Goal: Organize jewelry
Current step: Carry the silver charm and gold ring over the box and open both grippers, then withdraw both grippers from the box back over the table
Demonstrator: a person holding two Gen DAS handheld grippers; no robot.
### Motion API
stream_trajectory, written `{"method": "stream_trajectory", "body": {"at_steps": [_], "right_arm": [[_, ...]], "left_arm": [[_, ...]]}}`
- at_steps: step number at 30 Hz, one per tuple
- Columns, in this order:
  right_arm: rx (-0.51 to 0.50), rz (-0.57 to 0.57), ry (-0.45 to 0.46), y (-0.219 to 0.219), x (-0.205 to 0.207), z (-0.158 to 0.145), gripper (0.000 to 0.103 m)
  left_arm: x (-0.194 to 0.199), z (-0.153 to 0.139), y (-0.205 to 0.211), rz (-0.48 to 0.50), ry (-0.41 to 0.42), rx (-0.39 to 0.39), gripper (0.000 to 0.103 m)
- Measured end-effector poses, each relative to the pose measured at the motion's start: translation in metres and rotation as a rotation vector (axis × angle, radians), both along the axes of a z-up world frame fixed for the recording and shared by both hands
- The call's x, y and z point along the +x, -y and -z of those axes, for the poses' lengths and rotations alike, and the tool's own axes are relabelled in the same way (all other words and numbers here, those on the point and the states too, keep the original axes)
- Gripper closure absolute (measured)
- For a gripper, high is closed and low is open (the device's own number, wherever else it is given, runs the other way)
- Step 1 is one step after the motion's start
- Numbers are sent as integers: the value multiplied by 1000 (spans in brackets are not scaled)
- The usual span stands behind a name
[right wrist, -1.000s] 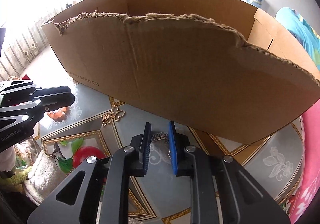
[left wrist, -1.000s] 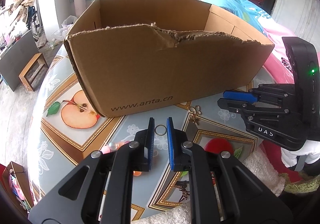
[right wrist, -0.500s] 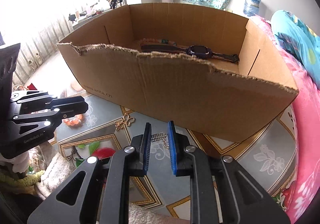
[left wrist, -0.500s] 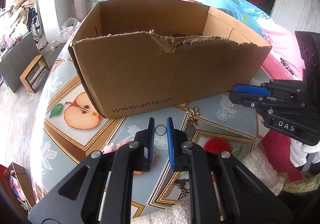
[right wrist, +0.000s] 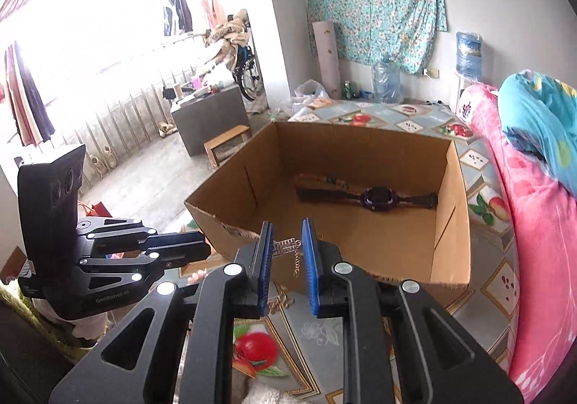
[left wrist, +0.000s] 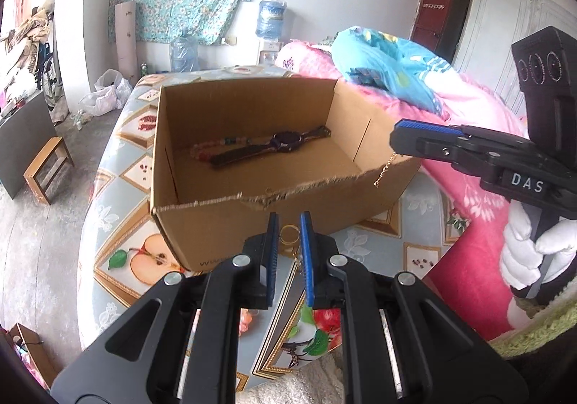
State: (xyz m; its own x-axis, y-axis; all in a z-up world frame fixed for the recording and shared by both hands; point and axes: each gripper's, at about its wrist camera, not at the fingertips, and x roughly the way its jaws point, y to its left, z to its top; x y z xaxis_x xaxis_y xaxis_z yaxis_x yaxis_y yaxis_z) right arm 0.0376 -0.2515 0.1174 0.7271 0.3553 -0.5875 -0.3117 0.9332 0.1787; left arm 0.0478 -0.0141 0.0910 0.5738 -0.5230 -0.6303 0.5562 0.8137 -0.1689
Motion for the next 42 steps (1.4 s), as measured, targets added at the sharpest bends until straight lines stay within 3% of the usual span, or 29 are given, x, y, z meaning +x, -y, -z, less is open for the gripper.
{"method": "stream_trajectory", "body": {"at_steps": [5,8,13,17,23,26,27,31,42], "right_arm": [[23,-1,70,1,15,-21,86],[22,22,82,5,33,-26,86],[46,88,2,20,73,-5,86],[6,148,-55,29,99,16,86],[2,208,-151,43,120,39,85],[14,223,-161,49,121,41,83],[21,227,-162,50,120,40,77],[34,234,-151,55,117,39,72],[58,233,-82,51,88,21,67]], "left_arm": [[15,-32,5,35,55,-45,92],[33,-42,17,34,79,-27,92],[79,-33,43,-9,46,50,92],[114,-18,64,-44,0,118,92],[145,-2,84,-106,-26,181,91],[147,2,88,-118,-42,183,78],[147,3,88,-123,-41,182,73],[144,1,88,-136,-26,184,63],[114,-24,62,-186,34,115,45]]}}
